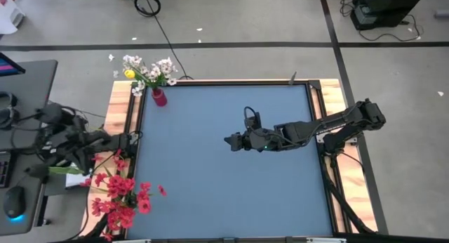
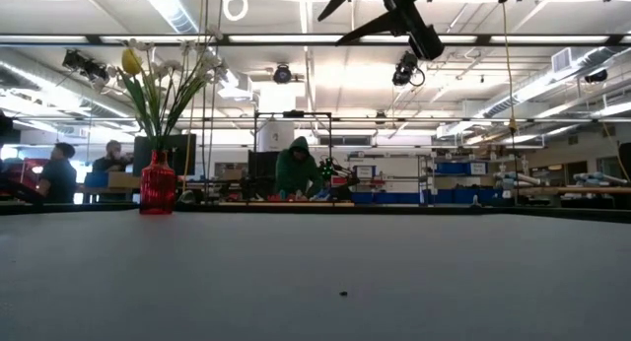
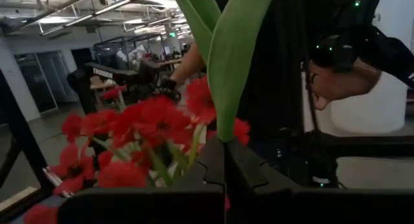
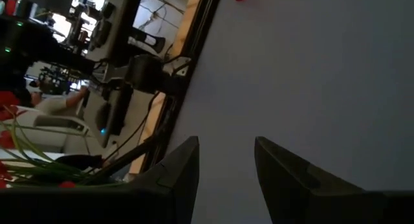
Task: Sort flowers into vase by color
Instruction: Put the black flower into the transparent vase
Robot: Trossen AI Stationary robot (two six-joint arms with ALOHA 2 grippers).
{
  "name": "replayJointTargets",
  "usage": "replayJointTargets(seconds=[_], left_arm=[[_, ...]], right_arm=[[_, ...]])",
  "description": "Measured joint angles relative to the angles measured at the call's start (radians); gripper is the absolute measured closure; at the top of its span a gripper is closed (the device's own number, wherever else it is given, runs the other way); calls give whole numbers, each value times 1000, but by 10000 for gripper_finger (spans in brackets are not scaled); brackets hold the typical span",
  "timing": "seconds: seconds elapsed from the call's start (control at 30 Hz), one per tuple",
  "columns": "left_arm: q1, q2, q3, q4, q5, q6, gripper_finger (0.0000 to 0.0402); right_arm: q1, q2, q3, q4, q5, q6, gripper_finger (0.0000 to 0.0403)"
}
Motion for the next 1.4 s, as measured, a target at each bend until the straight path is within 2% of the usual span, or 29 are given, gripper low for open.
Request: replayJointTargets(seconds=[0.2, 0.4, 0.57, 0.93, 1.17, 1.3, 1.4], left_arm=[[7, 0, -101, 195, 15, -95, 401], [7, 0, -159, 483, -93, -313, 401], [7, 0, -170, 592, -119, -426, 401], [9, 24, -168, 677, -225, -444, 401], [7, 174, -170, 711, -249, -404, 401], [-4, 254, -170, 800, -252, -349, 401], [-5, 302, -169, 793, -294, -301, 401]], right_arm=[[16, 0, 0, -10, 0, 33, 245], [24, 0, 0, -36, 5, 52, 245], [22, 0, 0, -36, 6, 44, 245], [13, 0, 0, -52, 1, 21, 245], [-4, 0, 0, -58, -23, -5, 245], [-4, 0, 0, -61, -26, -18, 245], [-4, 0, 0, -70, -29, -34, 245]])
